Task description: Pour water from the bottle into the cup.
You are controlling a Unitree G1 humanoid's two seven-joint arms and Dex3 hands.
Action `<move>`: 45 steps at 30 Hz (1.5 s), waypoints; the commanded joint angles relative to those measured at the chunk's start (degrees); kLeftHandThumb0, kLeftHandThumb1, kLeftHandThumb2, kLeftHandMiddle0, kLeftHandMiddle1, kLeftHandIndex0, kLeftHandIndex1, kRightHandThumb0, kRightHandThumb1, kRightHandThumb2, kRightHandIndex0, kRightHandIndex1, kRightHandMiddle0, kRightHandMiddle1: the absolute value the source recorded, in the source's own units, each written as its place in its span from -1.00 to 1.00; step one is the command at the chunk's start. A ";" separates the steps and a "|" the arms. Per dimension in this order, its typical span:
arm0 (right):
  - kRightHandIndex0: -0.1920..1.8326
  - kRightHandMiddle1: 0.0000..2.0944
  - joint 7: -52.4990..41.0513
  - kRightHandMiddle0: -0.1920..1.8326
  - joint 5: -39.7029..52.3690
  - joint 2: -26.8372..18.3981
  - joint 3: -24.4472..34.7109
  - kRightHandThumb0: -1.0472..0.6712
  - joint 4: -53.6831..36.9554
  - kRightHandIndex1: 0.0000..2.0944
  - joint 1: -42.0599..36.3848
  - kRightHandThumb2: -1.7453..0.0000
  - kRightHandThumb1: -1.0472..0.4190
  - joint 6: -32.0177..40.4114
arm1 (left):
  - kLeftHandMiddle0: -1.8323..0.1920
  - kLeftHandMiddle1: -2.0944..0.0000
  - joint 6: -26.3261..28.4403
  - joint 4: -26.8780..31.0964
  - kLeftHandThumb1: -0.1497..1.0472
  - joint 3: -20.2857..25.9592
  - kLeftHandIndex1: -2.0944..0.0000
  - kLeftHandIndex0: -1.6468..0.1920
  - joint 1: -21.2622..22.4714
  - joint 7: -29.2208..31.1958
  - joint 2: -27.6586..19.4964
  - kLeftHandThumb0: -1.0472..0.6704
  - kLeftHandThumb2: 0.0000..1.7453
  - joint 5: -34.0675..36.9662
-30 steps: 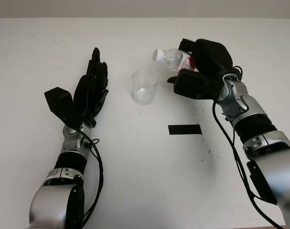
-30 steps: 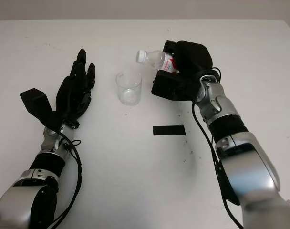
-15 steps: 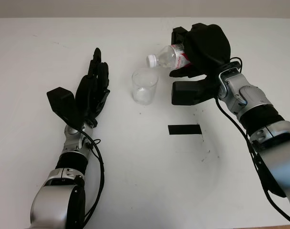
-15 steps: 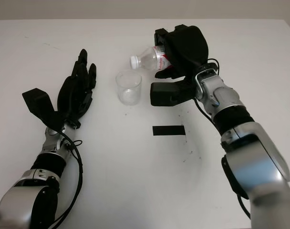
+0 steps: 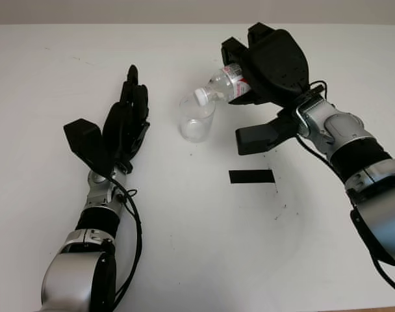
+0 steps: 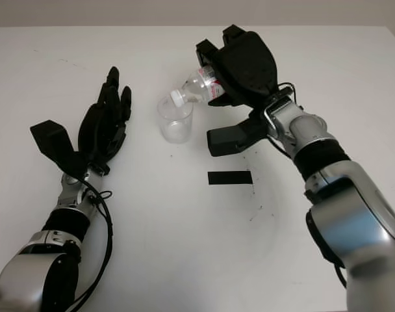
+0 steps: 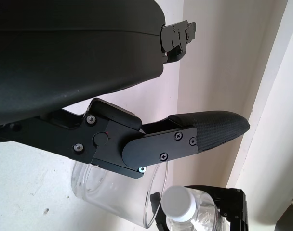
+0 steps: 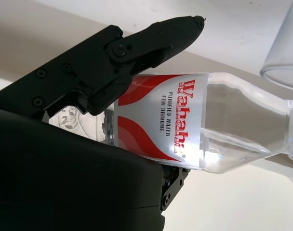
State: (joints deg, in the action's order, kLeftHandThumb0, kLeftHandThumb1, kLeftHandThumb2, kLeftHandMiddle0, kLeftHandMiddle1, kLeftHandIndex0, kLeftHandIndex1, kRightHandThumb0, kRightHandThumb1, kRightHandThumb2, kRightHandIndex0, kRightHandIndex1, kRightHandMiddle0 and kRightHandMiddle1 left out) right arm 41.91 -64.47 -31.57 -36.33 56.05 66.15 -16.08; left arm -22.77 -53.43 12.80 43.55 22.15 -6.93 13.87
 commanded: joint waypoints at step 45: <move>0.41 1.00 -32.02 0.12 53.93 12.01 34.52 -0.19 -41.99 1.00 -32.32 0.60 -1.00 13.64 | 1.00 1.00 1.57 0.12 1.00 0.72 1.00 1.00 -1.22 2.43 -0.53 -0.81 -0.34 1.16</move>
State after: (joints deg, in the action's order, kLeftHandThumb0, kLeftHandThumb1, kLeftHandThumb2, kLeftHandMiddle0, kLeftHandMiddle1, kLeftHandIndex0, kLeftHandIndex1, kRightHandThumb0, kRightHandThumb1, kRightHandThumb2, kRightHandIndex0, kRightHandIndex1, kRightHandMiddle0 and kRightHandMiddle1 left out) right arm 10.73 -11.92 -20.42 -3.21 17.82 35.64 -2.86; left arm -21.44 -53.34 13.43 43.57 24.16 -7.55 14.95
